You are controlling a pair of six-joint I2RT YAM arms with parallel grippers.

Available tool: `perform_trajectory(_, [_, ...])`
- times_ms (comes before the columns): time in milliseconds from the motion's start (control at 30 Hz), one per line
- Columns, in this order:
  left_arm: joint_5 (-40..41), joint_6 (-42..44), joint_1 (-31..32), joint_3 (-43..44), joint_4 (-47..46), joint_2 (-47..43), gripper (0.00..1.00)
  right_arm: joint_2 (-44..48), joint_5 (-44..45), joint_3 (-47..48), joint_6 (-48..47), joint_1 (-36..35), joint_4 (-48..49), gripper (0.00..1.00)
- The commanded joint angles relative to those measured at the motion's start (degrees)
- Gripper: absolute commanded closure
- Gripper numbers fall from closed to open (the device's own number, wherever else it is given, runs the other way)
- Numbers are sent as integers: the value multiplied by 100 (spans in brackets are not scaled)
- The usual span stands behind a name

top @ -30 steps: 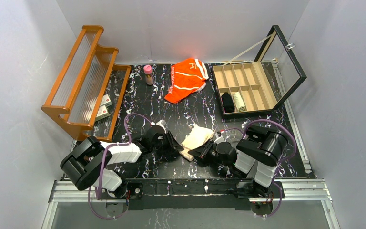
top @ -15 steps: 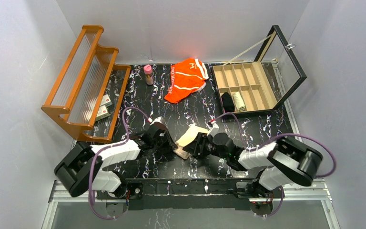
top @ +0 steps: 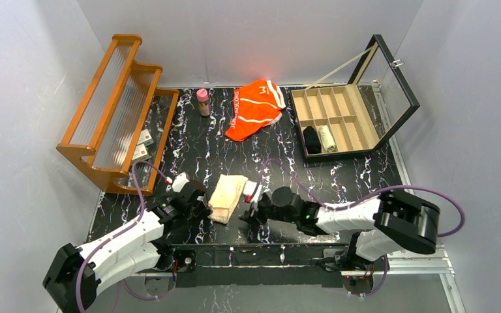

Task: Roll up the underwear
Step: Roll the underwear to the center of the board.

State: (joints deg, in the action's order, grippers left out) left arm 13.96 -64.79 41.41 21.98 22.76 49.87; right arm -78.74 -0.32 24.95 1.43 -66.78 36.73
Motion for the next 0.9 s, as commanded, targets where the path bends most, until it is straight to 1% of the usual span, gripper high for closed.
perform_trajectory(0, [174, -327, -13, -90, 714, -117, 100, -612, -100, 389, -2853, -600, 900, 34])
perform_trajectory(67, [155, -322, -11, -8, 719, 5, 100, -901, -107, 397, -3359, -794, 1404, 35])
perform_trajectory(133, [122, -304, -11, 93, 718, 123, 100, -1149, -161, 436, -3674, -938, 1762, 35])
perform_trajectory(300, [98, -279, -10, 190, 718, 209, 100, -1756, -155, 622, -4108, -1129, 2286, 38])
perform_trajectory(400, [86, -285, -11, 184, 718, 182, 100, -2074, -42, 682, -4185, -1165, 2698, 40])
perform_trajectory(633, [47, -314, -12, 180, 719, 131, 100, -2803, -3, 943, -4355, -1163, 3011, 46])
perform_trajectory(700, [47, -312, -11, 192, 725, 107, 100, -2961, -1, 990, -4407, -1170, 2907, 47])
perform_trajectory(767, [41, -310, -12, 201, 730, 102, 100, -3087, 220, 928, -4395, -1165, 2854, 47])
perform_trajectory(867, [28, -311, -10, 223, 755, 102, 100, -3180, 416, 696, -4293, -1164, 3009, 47])
